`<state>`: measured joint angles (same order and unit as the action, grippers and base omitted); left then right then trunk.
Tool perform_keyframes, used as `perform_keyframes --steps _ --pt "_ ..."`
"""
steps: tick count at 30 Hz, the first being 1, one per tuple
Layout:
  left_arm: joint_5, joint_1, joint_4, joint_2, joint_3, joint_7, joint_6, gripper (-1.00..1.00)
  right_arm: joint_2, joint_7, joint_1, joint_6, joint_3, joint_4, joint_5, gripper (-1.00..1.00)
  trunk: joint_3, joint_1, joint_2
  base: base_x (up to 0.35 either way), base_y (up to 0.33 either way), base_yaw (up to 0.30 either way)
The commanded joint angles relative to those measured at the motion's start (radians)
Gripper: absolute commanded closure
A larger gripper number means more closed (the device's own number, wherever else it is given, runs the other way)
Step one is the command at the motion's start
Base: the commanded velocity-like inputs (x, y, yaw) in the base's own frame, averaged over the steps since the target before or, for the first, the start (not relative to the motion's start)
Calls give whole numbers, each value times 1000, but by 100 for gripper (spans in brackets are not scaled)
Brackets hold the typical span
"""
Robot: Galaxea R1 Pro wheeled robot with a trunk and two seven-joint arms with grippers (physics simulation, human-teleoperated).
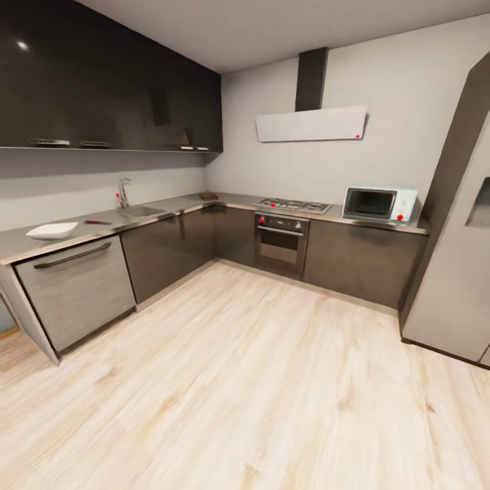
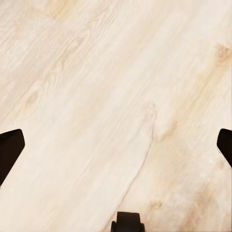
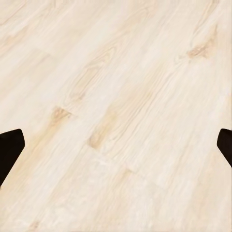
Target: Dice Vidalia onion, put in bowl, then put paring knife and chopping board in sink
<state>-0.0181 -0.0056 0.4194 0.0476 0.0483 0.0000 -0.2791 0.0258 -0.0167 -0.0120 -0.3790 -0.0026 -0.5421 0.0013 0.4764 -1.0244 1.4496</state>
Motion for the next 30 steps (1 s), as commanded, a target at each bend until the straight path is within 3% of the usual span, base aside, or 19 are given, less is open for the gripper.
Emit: perform_keyframes --steps 1,30 --pt "-2 -1 -1 0 0 0 -3 -100 0 -2 -1 -3 0 1 0 -100 1 -1 0 345 0 -16" --pt "0 0 -2 0 0 0 -3 -100 0 -2 0 -3 0 1 0 -100 1 -1 0 345 0 -1"
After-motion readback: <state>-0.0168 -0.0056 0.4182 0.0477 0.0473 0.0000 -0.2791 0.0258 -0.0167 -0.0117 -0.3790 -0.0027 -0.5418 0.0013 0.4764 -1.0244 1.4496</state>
